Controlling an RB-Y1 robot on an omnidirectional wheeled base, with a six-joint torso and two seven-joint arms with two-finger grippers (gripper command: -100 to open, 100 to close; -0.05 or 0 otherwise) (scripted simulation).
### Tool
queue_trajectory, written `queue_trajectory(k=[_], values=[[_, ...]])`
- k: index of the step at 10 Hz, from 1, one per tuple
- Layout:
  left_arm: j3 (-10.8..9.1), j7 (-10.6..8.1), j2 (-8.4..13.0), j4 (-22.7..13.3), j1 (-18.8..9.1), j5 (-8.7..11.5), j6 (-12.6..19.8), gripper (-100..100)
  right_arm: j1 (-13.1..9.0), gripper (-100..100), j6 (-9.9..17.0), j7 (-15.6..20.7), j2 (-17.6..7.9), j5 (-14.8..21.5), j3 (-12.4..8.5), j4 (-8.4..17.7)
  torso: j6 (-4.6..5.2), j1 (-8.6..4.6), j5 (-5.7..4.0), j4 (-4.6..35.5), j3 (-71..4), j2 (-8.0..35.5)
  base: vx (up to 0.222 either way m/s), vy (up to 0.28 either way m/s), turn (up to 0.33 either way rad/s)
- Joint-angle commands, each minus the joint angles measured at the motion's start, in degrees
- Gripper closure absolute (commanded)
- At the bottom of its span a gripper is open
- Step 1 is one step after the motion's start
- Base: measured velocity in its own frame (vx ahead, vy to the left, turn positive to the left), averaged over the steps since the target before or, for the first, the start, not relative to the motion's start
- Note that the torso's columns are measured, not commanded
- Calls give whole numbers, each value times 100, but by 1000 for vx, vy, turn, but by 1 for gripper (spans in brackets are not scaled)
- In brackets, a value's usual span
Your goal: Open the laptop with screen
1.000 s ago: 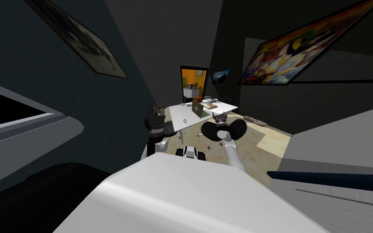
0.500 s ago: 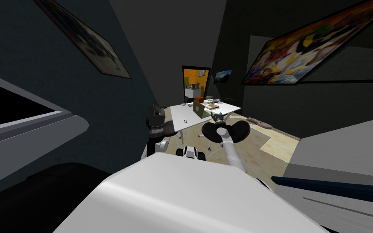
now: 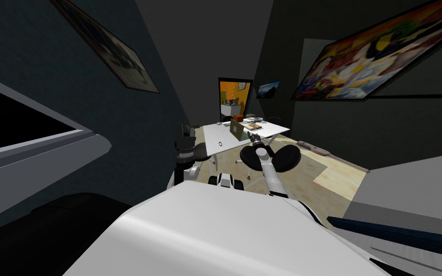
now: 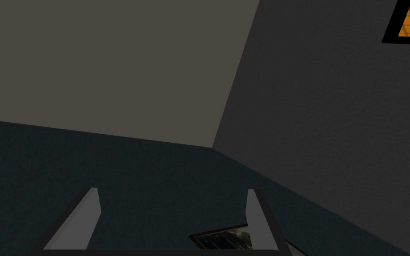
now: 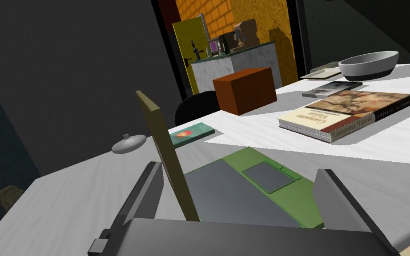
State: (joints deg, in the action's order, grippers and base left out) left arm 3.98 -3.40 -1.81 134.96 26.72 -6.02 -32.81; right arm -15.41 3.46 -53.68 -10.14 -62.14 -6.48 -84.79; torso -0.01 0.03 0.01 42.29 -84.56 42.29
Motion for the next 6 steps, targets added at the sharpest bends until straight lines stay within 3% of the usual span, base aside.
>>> queue_trajectory(k=[1, 2, 3, 6], values=[[0, 0, 0, 0, 0, 0, 0, 0, -237, -100, 254, -382, 17, -343, -87, 273, 1, -3, -1, -1, -2, -2, 17, -21, 43], [0, 0, 0, 0, 0, 0, 0, 0, -403, -100, 378, -600, 4, -565, -113, 483, 4, -4, -1, -1, 0, 0, 14, -21, 69], [0, 0, 0, 0, 0, 0, 0, 0, -403, -100, 378, -602, 4, -565, -113, 483, 0, -3, -1, 0, 0, 0, 12, -18, 39], [0, 0, 0, 0, 0, 0, 0, 0, -851, -100, 712, -1146, -62, -1124, -182, 1022, 1, -3, -1, -1, -1, -2, 16, -21, 79]])
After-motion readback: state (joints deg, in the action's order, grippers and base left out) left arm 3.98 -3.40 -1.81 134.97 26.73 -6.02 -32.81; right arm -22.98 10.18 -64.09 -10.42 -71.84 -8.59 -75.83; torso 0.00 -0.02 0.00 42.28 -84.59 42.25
